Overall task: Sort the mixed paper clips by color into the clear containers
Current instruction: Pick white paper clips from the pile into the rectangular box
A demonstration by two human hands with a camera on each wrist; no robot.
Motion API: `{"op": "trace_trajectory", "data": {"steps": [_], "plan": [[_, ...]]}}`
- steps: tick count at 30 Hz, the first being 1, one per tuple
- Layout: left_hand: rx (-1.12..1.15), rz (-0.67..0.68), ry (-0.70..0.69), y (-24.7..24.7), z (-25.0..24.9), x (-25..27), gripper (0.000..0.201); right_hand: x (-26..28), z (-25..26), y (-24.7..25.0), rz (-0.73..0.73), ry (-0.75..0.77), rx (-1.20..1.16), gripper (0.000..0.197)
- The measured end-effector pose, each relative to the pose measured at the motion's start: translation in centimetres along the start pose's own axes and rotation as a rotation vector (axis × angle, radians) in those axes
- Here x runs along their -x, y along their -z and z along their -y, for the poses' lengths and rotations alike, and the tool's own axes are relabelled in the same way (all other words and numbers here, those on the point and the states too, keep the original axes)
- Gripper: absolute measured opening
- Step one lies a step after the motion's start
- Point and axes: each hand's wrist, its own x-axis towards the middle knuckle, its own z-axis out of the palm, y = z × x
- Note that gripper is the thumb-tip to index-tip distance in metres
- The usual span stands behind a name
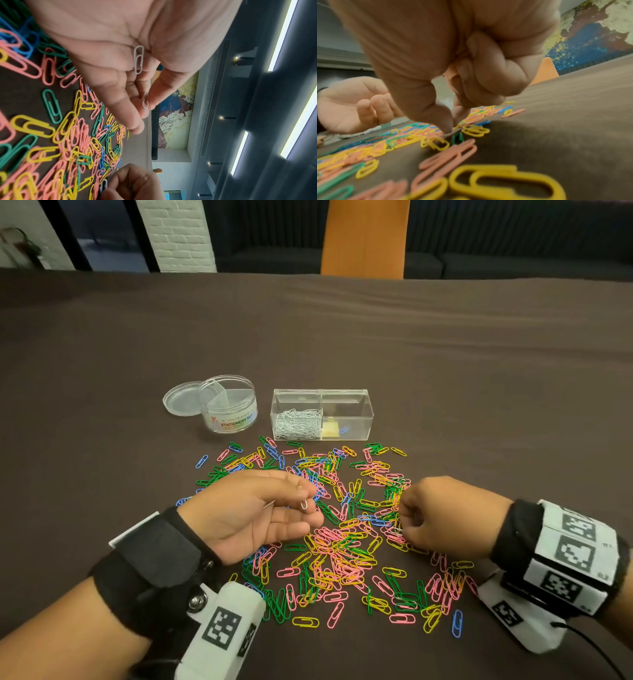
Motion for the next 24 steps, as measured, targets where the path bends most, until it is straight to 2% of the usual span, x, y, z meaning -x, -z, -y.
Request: {"op": "trace_trajectory", "data": {"steps": [4, 6, 8, 9, 12, 15, 19, 24], "plan": [[0.035, -0.033, 0.021, 0.7, -0.2, -0.5, 0.012, -0.1, -0.9, 0.7, 0.076, 0.006, -0.130, 0.013], [0.032, -0.061, 0.038, 1.3, -0.7, -0.7, 0.016, -0.1, -1.4, 2.0, 0.118, 0.006, -0.493, 0.015], [0.066, -0.066, 0.056, 2.0, -1.9, -0.8, 0.012, -0.5, -1.7, 3.3, 0.106, -0.029, -1.025, 0.007], [0.088, -0.061, 0.061, 2.3, -2.7, -1.0, 0.010, -0.9, -1.9, 3.8, 0.083, -0.035, -1.241, 0.010], [0.086, -0.084, 0.003, 3.5, -6.1, -2.2, 0.020, -3.2, -1.3, 5.2, -0.011, -0.015, -1.562, 0.022], [-0.027, -0.169, -0.100, 4.0, -9.4, -4.6, 0.034, -6.6, 0.2, 6.2, -0.051, -0.040, -1.598, 0.026], [-0.306, -0.311, -0.261, 2.4, -11.5, -8.8, 0.044, -11.5, 3.2, 8.2, -0.030, -0.060, -1.561, 0.012], [-0.808, -0.406, -0.370, 0.5, -13.0, -11.8, 0.051, -15.7, 4.5, 10.6, -0.152, -0.135, -1.230, 0.015]]}}
